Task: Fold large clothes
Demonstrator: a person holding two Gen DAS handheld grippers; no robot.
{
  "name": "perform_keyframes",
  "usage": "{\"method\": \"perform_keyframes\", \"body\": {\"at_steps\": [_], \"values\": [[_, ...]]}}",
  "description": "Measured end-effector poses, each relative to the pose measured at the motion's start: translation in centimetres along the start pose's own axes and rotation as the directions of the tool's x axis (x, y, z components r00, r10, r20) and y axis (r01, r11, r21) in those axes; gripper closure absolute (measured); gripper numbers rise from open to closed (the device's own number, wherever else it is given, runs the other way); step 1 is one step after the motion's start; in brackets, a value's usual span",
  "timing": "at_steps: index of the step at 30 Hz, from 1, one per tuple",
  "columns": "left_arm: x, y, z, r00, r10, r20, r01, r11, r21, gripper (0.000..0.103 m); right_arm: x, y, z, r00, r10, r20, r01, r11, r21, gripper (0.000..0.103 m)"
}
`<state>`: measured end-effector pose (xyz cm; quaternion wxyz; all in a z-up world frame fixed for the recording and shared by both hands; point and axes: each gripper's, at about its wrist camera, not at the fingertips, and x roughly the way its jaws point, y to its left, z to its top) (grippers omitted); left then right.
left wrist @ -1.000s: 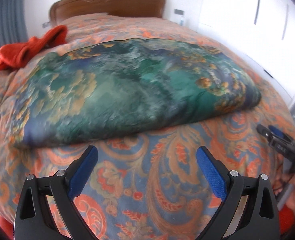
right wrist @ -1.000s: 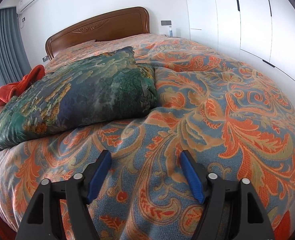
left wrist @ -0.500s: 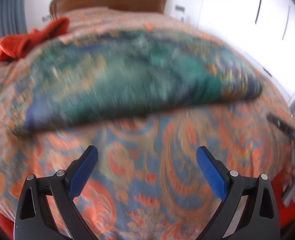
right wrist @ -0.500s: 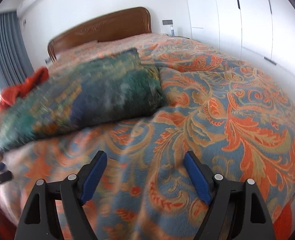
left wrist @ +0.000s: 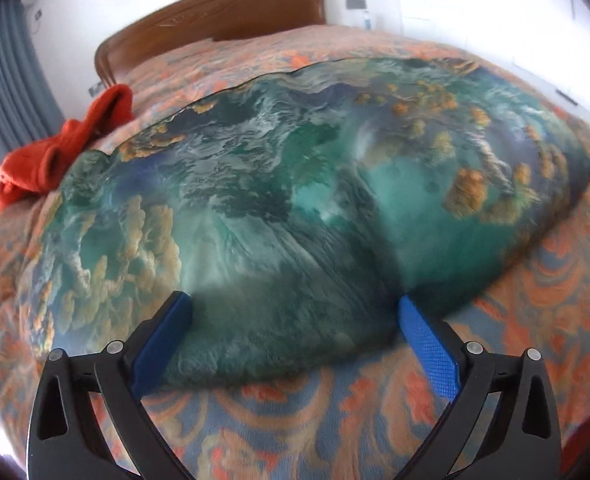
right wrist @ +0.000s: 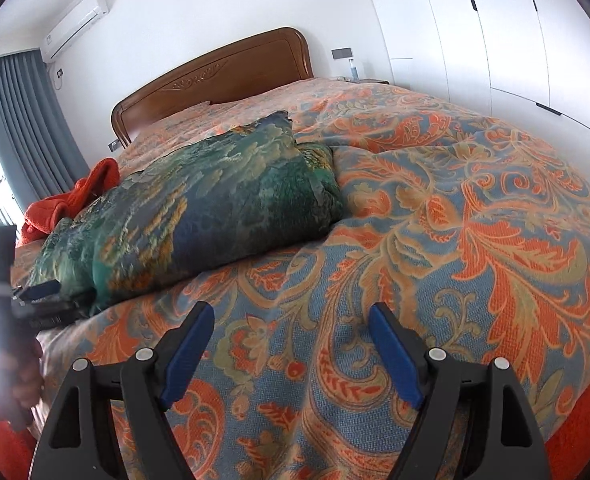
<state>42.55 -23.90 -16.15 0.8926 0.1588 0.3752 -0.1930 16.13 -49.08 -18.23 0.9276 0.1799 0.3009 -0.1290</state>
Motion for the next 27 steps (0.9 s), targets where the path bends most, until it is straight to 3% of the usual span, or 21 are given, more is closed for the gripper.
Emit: {"method": "perform_keyframes", "body": {"at_steps": [3, 5, 7, 9, 12, 14, 16, 18, 19, 20, 22, 24, 27], "values": [[-2.2, 1.0, -0.3, 0.992, -0.116, 0.049, 0.119, 0.991, -0.063, 0.001, -0.7, -0.1, 1.1, 0.998, 0.059, 0.004, -0.059, 0.997, 0.051, 0.022], [-3.0, 1.3, 0.1, 0.974, -0.213, 0.080, 0.220, 0.972, -0.084, 0.001, -0.8, -0.2, 2.3, 0.991, 0.134, 0.018, -0.135, 0.983, 0.127, 0.021], [-2.9, 0.4, 0.7, 0.960, -0.264, 0.089, 0.270, 0.961, -0.065, 0.001, 0.5, -0.5, 3.5, 0.978, 0.207, 0.005, -0.203, 0.954, 0.221, 0.020], [-2.6, -0.8, 0.9, 0.957, -0.275, 0.093, 0.278, 0.960, -0.023, 0.001, 2.7, -1.6, 4.1, 0.969, 0.246, -0.009, -0.227, 0.909, 0.350, 0.020], [-1.3, -2.5, 0.9, 0.961, -0.267, 0.071, 0.265, 0.964, 0.032, 0.001, 6.3, -4.0, 4.8, 0.974, 0.228, 0.002, -0.194, 0.823, 0.534, 0.020], [-0.2, -2.9, 0.7, 0.968, -0.246, 0.050, 0.245, 0.969, 0.039, 0.001, 8.2, -4.6, 5.6, 0.969, 0.247, 0.020, -0.213, 0.786, 0.580, 0.019], [-0.4, -2.8, 0.7, 0.966, -0.255, 0.048, 0.254, 0.966, 0.042, 0.001, 10.0, -4.6, 6.3, 0.963, 0.268, -0.005, -0.207, 0.754, 0.624, 0.009], [-1.2, -2.1, 0.9, 0.957, -0.286, 0.043, 0.285, 0.958, 0.025, 0.001, 11.5, -4.6, 6.8, 0.973, 0.230, -0.023, -0.161, 0.745, 0.648, 0.010], [-1.9, -1.5, 1.0, 0.954, -0.298, 0.041, 0.298, 0.955, 0.012, 0.001, 11.9, -4.6, 6.8, 0.974, 0.224, -0.020, -0.157, 0.739, 0.655, 0.018], [-2.4, -0.9, 1.2, 0.951, -0.305, 0.042, 0.305, 0.952, 0.000, 0.001, 12.1, -4.6, 6.8, 0.976, 0.219, -0.019, -0.152, 0.739, 0.656, 0.028], [-3.5, 0.7, 2.0, 0.944, -0.324, 0.054, 0.326, 0.945, -0.026, 0.001, 11.5, -3.7, 6.9, 0.986, 0.167, -0.027, -0.116, 0.781, 0.613, 0.057], [-4.8, 2.2, 3.4, 0.929, -0.363, 0.065, 0.367, 0.929, -0.051, 0.001, 9.6, -1.4, 7.6, 0.993, 0.119, 0.016, -0.110, 0.850, 0.514, 0.066], [-6.3, 3.8, 7.1, 0.891, -0.447, 0.080, 0.452, 0.889, -0.068, 0.001, 6.2, 2.8, 8.8, 0.994, 0.058, 0.097, -0.087, 0.943, 0.322, 0.068]]}}
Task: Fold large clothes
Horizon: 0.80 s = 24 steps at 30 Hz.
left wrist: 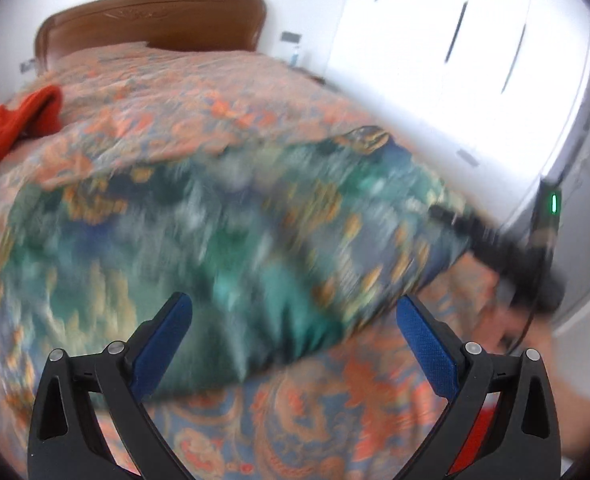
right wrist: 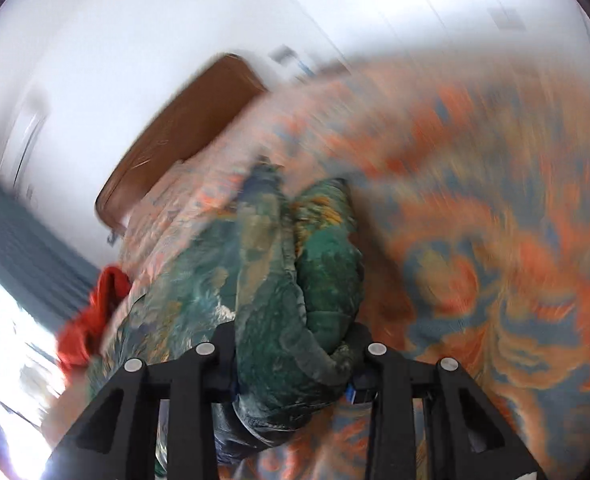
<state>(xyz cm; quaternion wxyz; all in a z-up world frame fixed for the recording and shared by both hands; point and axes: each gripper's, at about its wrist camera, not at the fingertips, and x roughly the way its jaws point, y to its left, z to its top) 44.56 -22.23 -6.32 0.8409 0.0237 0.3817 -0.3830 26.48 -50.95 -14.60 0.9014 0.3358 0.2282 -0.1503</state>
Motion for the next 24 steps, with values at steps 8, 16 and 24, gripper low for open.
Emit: {"method": "perform_keyframes", "body": {"at_steps": [8, 16, 24], "values": [[-0.1, -2.4, 10.7, 0.958, -0.264, -0.113, 0.266, 0.964, -0.006, 0.001, -6.2, 15.0, -4.4, 0.978, 0.112, 0.175, 0.017, 0.798, -0.602, 0.068], [0.7, -1.9, 10.6, 0.983, -0.034, -0.180, 0.049, 0.996, 0.077, 0.001, -7.0, 23.0, -12.9, 0.965, 0.185, 0.183, 0.086, 0.437, -0.895, 0.068], [1.8, 1.3, 8.8, 0.969, 0.099, -0.225, -0.095, 0.995, 0.026, 0.074, -6.3, 24.9, -17.5, 0.961, 0.204, 0.188, 0.134, 0.254, -0.958, 0.068]]}}
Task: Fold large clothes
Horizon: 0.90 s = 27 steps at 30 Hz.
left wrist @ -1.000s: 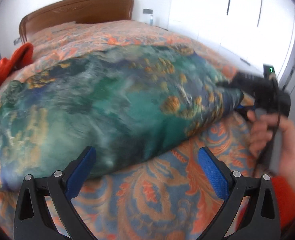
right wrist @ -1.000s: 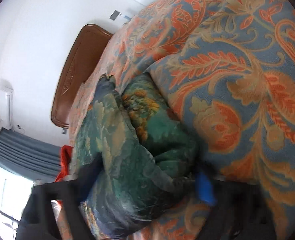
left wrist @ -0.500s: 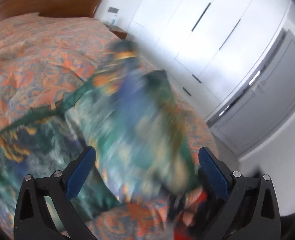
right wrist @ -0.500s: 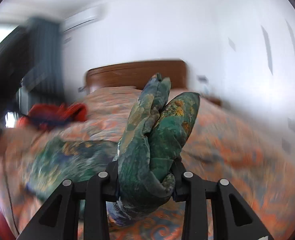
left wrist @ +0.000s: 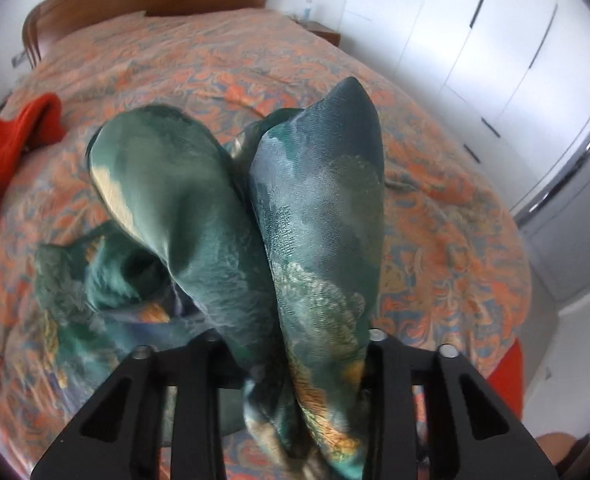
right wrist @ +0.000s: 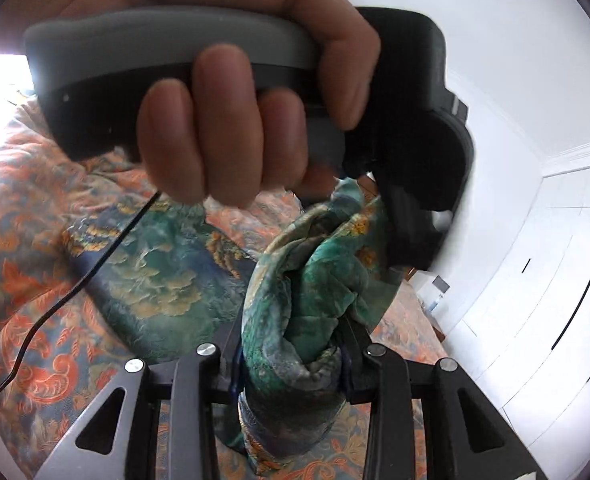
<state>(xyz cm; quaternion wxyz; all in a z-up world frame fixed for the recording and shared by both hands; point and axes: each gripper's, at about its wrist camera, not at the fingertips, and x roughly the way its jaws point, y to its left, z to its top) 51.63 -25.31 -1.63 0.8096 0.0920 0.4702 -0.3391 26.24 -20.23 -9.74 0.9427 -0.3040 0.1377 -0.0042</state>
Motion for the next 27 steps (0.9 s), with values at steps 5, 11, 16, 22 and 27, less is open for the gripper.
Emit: {"method": "perform_keyframes", "body": {"at_steps": [5, 11, 16, 22, 27], "values": [[-2.0, 3.5, 1.0, 1.000, 0.003, 0.024, -0.004, 1.000, 0.024, 0.075, -1.5, -3.1, 0.7, 0.980, 0.201, 0.012, -0.201, 0.969, 0.144, 0.027], [-1.5, 11.2, 0.7, 1.000, -0.011, -0.014, 0.010, 0.996, -0.083, 0.074, -0.8, -10.6, 0.6, 0.925, 0.376, 0.047, -0.350, 0.799, 0.488, 0.027], [-0.6, 15.8, -1.7, 1.000, -0.001, -0.018, -0.002, 0.984, -0.179, 0.073, 4.6, -12.6, 1.0, 0.938, 0.346, -0.033, -0.273, 0.791, 0.547, 0.047], [-0.2, 20.6, -4.2, 1.000, 0.017, -0.016, -0.021, 0.970, -0.243, 0.072, 12.4, -7.5, 2.5, 0.870, 0.480, -0.113, -0.363, 0.780, 0.510, 0.051], [0.2, 25.5, -7.4, 1.000, -0.017, -0.011, 0.012, 0.941, -0.339, 0.070, 15.8, -3.7, 1.9, 0.825, 0.544, -0.155, -0.397, 0.752, 0.526, 0.051]]}}
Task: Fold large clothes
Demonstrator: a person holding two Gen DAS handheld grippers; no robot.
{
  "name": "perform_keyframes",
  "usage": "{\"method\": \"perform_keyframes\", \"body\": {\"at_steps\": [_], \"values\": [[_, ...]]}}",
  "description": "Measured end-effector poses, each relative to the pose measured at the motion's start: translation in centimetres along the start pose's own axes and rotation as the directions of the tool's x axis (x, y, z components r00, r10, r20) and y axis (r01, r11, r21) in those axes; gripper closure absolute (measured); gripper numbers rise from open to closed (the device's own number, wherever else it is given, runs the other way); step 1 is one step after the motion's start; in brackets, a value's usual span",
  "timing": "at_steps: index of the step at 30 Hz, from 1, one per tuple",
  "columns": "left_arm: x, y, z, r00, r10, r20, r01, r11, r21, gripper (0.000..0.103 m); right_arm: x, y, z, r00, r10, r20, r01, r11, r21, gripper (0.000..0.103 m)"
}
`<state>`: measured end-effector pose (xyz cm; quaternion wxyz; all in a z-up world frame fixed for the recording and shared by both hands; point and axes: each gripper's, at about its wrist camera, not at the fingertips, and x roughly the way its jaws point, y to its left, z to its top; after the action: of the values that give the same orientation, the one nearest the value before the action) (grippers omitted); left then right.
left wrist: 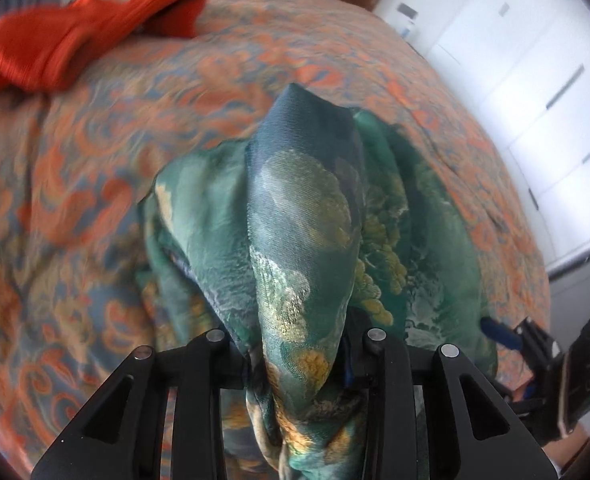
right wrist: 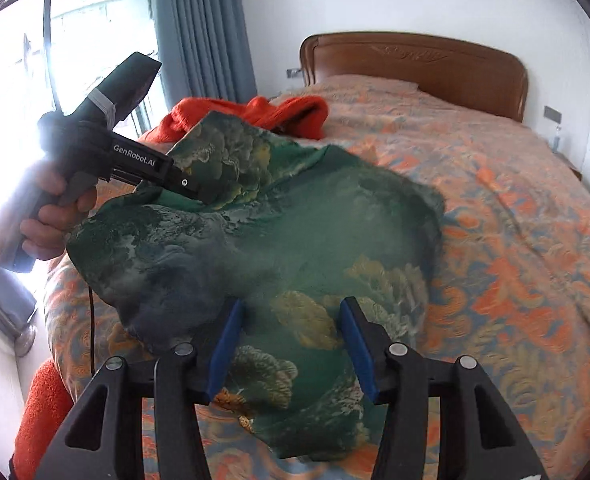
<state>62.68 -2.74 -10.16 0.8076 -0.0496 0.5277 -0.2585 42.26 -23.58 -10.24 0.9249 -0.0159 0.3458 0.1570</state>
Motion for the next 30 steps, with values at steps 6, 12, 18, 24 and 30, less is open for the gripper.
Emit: {"method": "perform_keyframes", "body": {"at_steps": [6, 12, 18, 24, 30], "values": [[3.2, 4.3, -1.8, 1.000, -0.022, 0.005, 0.023, 0.995, -0.098, 0.063, 6.3, 0.5, -1.4, 0.996, 0.035, -0.084, -0.032, 0.999, 0.039, 0.051], [4.8, 4.4, -2.6, 1.000, -0.018, 0.024, 0.021, 0.994, -0.109, 0.057, 9.2, -0.7, -1.9, 0.989, 0.062, -0.134, -0.056, 0.997, 0.047, 0.053], [5.0, 5.7, -3.1, 0.997, -0.061, 0.044, 0.066, 0.991, -0.119, 0.056, 5.9, -3.2, 3.9, 0.975, 0.181, -0.126, -0.152, 0.965, 0.213, 0.051], [4.7, 6.4, -4.5, 0.993, -0.092, 0.075, 0.101, 0.986, -0.136, 0.056, 9.9, -5.4, 12.4, 0.989, 0.102, -0.107, -0.071, 0.962, 0.264, 0.051], [5.6, 7.0, -5.1, 0.993, -0.089, 0.076, 0.099, 0.984, -0.148, 0.056, 22.2, -4.7, 11.0, 0.961, -0.070, -0.266, 0.115, 0.981, 0.158, 0.051]]}}
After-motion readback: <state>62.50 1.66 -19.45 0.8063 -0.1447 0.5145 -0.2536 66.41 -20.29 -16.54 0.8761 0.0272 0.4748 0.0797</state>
